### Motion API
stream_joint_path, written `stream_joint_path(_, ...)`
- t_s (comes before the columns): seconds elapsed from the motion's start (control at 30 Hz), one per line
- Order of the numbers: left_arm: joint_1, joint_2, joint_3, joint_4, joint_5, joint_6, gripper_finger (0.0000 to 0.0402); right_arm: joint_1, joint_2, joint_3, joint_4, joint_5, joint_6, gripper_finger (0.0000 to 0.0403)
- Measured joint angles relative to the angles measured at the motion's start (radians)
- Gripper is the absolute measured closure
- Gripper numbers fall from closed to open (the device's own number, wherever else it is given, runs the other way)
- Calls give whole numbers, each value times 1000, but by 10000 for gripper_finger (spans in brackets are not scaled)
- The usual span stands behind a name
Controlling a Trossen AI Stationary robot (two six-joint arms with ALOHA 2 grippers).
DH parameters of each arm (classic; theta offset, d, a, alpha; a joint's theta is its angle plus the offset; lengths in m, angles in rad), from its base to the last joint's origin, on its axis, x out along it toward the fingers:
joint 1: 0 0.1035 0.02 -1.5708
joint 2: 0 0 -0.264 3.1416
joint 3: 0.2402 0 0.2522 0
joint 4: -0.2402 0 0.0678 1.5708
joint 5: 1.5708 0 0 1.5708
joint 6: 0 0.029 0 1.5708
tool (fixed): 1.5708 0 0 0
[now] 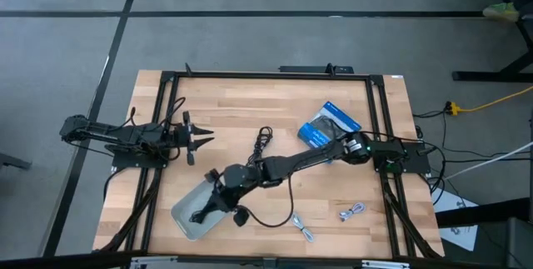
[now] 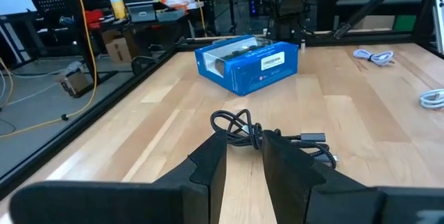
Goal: Pick and place USB-C Cables
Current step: Put the left black charger cable into the white bin, then put the right white charger cable into the white bin
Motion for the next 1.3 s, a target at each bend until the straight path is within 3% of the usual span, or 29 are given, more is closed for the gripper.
stream_joint_path(0.17, 0, 0, 0, 0, -1, 0, 315, -8, 37, 0, 22, 16, 14, 368)
stream_joint_path(0.3, 0, 0, 0, 0, -2, 1, 315, -4, 51, 0, 31, 101, 14, 365)
stream_joint_path(0.63, 0, 0, 0, 0, -5, 9, 315, -9, 53, 0, 36, 120, 17, 235)
stream_joint_path(0.77, 0, 0, 0, 0, -5, 9, 315, -8, 53, 0, 34, 126, 17, 209)
stream_joint_path(0.87, 0, 0, 0, 0, -5, 10, 315, -9, 42, 0, 12, 206, 7, 203)
stream_joint_path(0.97, 0, 0, 0, 0, -6, 10, 315, -10, -3, 6, -91, 377, -39, 204)
stream_joint_path(1.1, 0, 0, 0, 0, -6, 10, 315, -12, -64, 35, -389, 678, 9, 206)
stream_joint_path(1.2, 0, 0, 0, 1, -6, 10, 315, -27, -101, 35, -671, 835, 205, 206)
stream_joint_path(1.3, 0, 0, 0, 0, -9, 9, 315, -57, -144, 35, -976, 848, 473, 206)
